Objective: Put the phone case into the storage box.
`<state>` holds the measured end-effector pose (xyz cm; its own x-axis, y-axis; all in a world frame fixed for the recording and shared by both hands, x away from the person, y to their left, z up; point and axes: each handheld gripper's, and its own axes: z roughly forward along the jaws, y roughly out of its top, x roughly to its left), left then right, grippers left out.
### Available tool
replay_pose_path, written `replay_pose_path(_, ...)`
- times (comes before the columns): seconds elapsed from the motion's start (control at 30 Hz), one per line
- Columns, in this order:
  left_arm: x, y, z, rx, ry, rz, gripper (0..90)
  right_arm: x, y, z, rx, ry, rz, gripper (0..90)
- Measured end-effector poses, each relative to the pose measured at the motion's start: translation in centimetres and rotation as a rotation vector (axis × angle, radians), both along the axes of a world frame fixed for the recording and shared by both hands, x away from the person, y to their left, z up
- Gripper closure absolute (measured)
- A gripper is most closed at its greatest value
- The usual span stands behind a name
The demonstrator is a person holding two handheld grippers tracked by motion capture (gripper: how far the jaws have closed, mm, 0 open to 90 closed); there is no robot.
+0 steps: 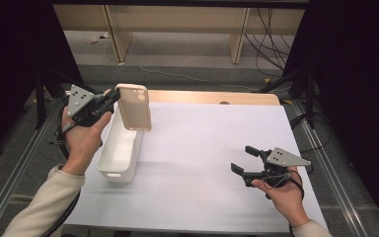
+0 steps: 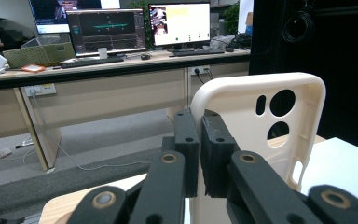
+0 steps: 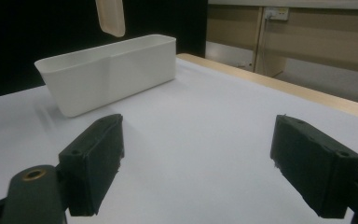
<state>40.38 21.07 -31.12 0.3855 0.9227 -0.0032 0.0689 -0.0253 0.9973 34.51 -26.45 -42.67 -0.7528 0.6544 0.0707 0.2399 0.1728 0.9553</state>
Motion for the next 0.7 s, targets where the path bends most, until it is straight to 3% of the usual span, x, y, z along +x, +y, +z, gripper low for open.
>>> replay_pose_path(0.7, 0.35, 0.45, 0.14, -0.005, -0.012, 0.005, 86.1, 0.05, 0.03, -0.04, 0.015, -0.008, 0.005, 18.5)
